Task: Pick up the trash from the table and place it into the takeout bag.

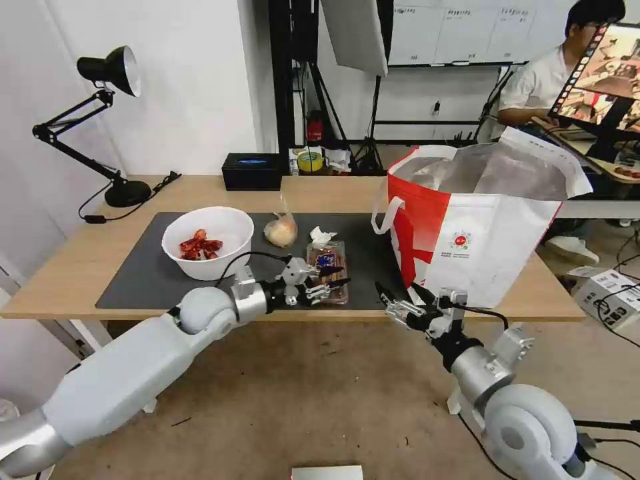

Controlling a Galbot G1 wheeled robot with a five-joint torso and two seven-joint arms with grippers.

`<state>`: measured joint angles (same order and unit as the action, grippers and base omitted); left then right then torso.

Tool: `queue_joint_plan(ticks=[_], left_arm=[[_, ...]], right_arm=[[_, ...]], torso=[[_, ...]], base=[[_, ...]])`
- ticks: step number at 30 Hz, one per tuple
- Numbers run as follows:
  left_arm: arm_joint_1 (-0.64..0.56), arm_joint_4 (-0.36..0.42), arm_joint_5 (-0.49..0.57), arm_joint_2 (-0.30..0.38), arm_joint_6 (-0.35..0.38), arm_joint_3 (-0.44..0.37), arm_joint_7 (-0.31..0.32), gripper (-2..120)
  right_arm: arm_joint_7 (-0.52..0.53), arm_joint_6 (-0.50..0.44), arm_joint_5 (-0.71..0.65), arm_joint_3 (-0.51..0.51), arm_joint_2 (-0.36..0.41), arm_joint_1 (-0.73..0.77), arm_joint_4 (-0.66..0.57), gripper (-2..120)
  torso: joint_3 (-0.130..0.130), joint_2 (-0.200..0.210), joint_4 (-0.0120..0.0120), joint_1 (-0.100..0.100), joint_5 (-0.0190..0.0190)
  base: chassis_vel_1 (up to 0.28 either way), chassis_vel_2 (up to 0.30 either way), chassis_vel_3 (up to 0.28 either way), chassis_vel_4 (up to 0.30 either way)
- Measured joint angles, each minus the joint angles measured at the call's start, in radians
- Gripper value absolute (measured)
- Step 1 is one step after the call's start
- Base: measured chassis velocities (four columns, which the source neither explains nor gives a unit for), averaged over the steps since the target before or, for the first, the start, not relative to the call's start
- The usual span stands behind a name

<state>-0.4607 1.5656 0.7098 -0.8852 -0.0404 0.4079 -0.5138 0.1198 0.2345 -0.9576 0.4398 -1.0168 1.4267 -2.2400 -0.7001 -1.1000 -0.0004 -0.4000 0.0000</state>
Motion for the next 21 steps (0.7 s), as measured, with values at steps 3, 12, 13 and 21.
queue_joint_plan(ticks=[3, 12, 13, 21], left_arm=[[0.011, -0.022, -0.005, -0.012, 0.0, 0.01, -0.012, 2], [0.016, -0.052, -0.008, -0.011, 0.0, 0.01, -0.019, 0], [0.016, -0.055, -0.008, -0.011, 0.0, 0.009, -0.019, 0], [0.007, -0.057, -0.026, 0.0, -0.001, -0.001, -0.022, 0]], right_arm=[[0.003, -0.002, -0.035, 0.006, -0.002, -0.018, 0.005, 100], [0.015, -0.002, -0.166, -0.009, 0.013, -0.099, 0.042, 100], [0.021, -0.001, -0.189, -0.014, 0.016, -0.116, 0.053, 100], [0.067, 0.025, -0.307, -0.067, 0.012, -0.199, 0.119, 100]], torso=[[0.0, 0.0, -0.0002, 0.0, 0.0001], [0.0, 0.0, 0.0005, 0.0, 0.0], [0.0, 0.0, 0.0003, 0.0, 0.0001], [0.0, 0.0, 0.0003, 0.0, -0.0001]], base=[[0.0, 0.0, 0.0, 0.0], [0.0, 0.0, 0.0, 0.0], [0.0, 0.0, 0.0, 0.0], [0.0, 0.0, 0.0, 0.0]])
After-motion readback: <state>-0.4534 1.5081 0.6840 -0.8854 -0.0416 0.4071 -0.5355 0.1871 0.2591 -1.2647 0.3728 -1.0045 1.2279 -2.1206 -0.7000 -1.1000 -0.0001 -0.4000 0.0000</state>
